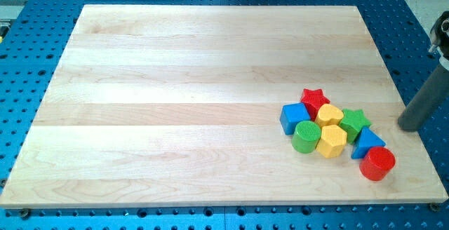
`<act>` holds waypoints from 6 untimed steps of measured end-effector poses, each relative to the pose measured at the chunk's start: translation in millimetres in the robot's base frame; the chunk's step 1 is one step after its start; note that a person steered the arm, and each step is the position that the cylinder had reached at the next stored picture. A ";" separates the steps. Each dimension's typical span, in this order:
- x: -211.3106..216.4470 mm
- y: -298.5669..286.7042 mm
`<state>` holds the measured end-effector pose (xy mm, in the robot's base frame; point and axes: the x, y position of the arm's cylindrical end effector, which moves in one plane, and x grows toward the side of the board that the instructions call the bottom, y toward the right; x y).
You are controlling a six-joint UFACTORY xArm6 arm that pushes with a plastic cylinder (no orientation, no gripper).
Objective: Move the red circle to the bottom left of the green circle
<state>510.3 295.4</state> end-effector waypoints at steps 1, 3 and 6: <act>42.4 4.7; 78.6 -68.8; 83.4 -190.1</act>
